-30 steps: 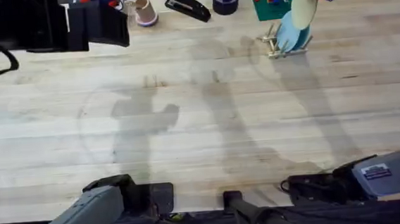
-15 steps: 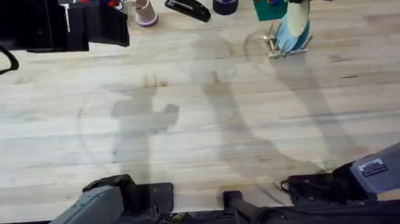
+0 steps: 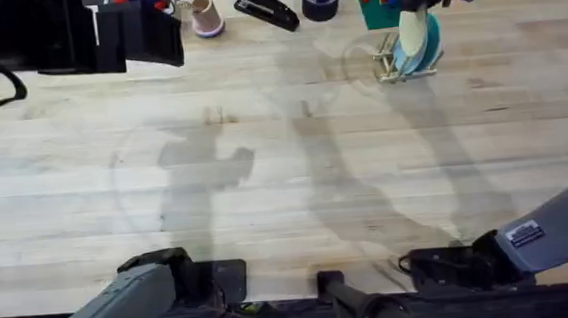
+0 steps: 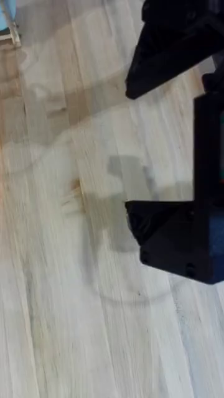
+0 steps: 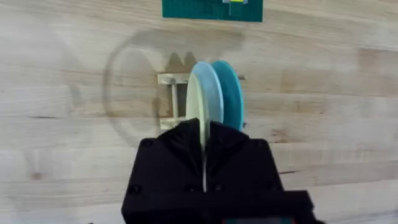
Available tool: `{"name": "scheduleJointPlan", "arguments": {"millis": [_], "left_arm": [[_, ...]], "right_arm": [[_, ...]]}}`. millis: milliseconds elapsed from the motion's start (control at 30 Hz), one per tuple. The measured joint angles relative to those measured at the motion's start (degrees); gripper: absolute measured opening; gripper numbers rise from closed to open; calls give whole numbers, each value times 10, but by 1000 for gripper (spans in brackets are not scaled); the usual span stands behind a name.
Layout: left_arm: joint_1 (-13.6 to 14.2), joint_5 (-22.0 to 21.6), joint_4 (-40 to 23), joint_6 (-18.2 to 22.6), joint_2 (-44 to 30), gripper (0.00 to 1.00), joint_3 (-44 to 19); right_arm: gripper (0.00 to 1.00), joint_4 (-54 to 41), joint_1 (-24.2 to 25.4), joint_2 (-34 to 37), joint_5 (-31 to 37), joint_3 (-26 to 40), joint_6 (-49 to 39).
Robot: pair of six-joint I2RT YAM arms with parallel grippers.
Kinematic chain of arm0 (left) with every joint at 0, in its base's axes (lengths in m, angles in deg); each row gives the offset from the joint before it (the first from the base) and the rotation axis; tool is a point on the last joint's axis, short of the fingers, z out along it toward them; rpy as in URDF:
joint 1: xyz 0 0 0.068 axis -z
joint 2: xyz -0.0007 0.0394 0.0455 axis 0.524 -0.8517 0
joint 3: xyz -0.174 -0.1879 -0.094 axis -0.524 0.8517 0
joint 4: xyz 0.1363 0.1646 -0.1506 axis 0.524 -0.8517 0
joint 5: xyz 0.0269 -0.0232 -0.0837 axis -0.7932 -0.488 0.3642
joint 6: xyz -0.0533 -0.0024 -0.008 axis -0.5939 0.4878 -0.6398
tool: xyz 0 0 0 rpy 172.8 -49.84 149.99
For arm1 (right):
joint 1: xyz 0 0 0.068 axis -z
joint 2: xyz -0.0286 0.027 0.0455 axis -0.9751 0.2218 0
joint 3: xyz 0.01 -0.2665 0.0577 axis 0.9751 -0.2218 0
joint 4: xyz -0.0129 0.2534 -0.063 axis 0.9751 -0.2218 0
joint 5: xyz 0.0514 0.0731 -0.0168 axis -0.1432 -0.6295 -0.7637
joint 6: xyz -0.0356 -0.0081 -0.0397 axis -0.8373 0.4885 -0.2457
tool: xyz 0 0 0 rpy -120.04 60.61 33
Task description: Pick up the plates from the table one by one and place each into a slot on the dish rack.
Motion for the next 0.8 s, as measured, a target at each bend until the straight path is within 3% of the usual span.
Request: {"name": "scheduleJointPlan", "arguments": {"millis": [800], "left_arm": [[0,0,0,0,0,993,0]], "right_arm": [[31,17,0,64,0,0,0]]}}
